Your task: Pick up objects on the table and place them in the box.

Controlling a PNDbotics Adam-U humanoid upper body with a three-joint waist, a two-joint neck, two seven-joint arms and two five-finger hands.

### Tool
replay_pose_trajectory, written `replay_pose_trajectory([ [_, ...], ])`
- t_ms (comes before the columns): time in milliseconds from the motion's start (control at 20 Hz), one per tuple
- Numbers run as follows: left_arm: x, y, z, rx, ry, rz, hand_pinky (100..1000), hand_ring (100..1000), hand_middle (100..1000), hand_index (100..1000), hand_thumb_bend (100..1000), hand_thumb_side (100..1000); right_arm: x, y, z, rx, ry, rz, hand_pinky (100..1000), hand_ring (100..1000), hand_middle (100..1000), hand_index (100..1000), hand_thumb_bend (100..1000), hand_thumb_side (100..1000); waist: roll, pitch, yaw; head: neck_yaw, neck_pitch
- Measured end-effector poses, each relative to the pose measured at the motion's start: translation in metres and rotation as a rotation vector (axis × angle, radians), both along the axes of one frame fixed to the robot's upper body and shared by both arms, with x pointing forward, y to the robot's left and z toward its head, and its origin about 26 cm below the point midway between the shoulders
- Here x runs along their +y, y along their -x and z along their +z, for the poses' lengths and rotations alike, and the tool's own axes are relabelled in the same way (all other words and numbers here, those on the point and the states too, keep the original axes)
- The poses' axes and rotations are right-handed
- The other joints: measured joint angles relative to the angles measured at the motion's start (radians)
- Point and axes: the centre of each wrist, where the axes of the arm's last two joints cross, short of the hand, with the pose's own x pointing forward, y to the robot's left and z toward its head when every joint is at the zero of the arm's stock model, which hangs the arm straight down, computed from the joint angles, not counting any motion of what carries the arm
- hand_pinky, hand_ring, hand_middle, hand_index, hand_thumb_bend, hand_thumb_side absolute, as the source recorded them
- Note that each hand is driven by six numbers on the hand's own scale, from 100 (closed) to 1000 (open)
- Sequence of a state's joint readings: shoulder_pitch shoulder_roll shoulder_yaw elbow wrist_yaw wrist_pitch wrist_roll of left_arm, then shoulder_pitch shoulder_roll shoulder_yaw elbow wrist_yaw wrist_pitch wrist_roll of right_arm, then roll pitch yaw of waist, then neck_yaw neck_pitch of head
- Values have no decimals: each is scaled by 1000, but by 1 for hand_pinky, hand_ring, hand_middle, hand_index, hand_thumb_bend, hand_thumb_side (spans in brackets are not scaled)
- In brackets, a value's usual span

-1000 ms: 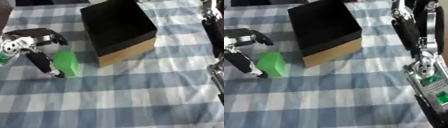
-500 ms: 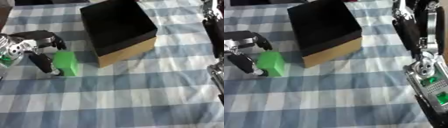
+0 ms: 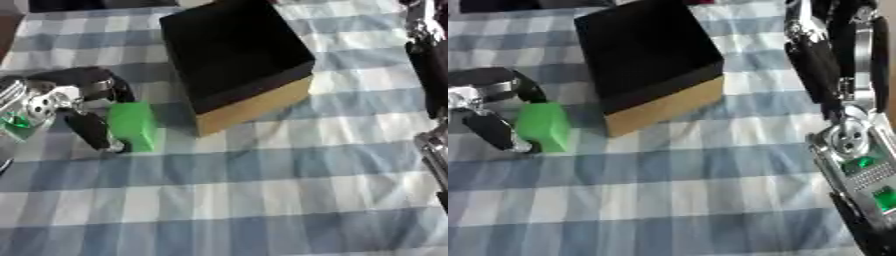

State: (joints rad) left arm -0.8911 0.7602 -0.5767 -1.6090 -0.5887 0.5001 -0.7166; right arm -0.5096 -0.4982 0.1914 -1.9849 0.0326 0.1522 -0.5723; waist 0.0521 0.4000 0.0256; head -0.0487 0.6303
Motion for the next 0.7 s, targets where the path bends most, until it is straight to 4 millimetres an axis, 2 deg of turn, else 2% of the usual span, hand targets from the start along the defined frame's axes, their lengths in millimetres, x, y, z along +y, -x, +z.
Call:
replay_pose_trajectory([
  [200,-1,-3,-3,15,-10,-3,817,759,609,719,470,100,0,0,0,-1,-2,0,852,744,646,802,100,613,-3,0,0,0,0],
  [350,-3,-1,-2,9,0,-13,803,734,575,688,358,100,0,0,0,0,-3,-2,853,745,646,802,100,614,-5,0,0,0,0],
  [700,-11,14,18,-71,77,-36,782,697,545,662,110,100,-1,0,-3,9,-6,-8,853,745,645,802,100,617,-5,-3,7,-1,0],
])
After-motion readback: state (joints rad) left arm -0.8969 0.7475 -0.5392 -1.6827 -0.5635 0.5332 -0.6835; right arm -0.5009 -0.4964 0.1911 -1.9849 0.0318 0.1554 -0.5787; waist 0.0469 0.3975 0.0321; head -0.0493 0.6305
